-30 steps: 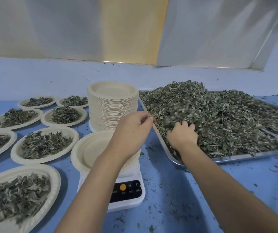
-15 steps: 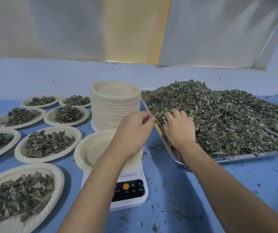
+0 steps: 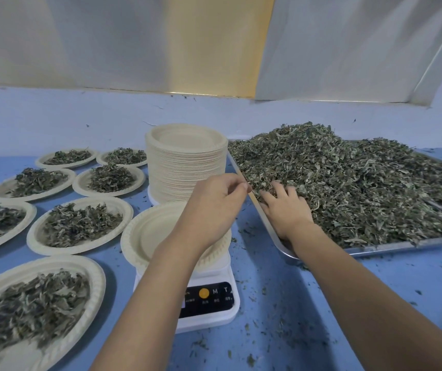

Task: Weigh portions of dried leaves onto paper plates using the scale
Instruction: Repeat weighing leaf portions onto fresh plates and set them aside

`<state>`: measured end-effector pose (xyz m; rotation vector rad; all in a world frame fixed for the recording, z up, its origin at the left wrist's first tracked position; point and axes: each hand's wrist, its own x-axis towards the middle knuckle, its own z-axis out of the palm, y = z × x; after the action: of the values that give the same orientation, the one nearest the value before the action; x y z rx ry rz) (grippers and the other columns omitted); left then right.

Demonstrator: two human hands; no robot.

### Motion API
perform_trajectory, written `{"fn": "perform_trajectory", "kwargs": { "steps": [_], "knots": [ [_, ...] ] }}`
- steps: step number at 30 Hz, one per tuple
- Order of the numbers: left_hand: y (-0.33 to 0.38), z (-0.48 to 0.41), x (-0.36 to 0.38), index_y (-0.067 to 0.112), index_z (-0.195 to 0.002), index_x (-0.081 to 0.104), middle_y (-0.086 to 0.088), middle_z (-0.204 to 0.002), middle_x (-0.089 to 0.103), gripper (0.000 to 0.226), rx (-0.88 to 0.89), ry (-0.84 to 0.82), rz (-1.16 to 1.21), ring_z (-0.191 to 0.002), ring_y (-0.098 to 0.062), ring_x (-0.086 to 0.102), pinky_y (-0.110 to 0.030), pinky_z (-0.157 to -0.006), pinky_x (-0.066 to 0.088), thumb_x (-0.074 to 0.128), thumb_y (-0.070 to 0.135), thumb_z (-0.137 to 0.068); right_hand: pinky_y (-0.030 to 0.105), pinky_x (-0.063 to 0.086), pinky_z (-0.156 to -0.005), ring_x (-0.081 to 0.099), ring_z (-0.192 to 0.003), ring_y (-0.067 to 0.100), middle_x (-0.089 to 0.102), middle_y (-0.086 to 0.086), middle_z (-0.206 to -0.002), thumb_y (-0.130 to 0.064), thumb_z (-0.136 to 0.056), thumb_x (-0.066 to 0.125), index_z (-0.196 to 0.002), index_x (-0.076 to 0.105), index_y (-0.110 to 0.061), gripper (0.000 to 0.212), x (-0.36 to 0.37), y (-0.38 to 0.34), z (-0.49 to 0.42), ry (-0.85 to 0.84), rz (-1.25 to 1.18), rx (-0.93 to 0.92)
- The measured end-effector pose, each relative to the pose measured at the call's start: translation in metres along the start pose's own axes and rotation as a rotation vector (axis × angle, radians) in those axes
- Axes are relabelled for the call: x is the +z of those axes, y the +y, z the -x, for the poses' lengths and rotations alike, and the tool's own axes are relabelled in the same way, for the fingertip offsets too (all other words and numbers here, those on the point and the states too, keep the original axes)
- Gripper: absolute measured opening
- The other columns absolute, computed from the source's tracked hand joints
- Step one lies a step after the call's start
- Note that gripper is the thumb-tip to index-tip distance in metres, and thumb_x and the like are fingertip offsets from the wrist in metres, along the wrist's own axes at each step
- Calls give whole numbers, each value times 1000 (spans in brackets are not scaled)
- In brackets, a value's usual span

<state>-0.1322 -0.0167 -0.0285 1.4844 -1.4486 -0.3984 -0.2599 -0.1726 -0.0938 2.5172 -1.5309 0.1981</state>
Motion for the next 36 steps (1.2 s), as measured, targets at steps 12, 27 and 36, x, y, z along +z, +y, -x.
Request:
{"fn": "perform_trajectory", "kwargs": {
  "steps": [12, 27, 36],
  "knots": [
    [-2, -1, 1, 27, -83, 68, 1, -86, 71, 23, -13, -13, -6, -84, -17, 66, -24, -73, 47, 48, 22, -93, 46, 34, -102, 31, -132, 35, 31, 13, -145, -30, -103, 27, -137, 36, -20, 36, -4, -4, 4, -152, 114, 23],
    [12, -13, 25, 23, -74, 66, -17, -90, 70, 25, -223, 97, 158, -79, -24, 61, -41, -84, 51, 48, 16, -90, 41, 32, -99, 35, -121, 39, 36, 21, -131, 2, -94, 41, -131, 39, -4, 37, -5, 3, 1, 114, -374, 207],
    [13, -49, 94, 9, -146, 33, -8, -149, 35, 51, -663, 20, 870, -133, -23, 37, -35, -102, 35, 43, 30, -100, 25, 30, -91, 45, -117, 21, 43, 14, -138, -20, -103, 36, -138, 39, -7, 38, -19, 17, 1, 337, -1135, 371]
  ]
}}
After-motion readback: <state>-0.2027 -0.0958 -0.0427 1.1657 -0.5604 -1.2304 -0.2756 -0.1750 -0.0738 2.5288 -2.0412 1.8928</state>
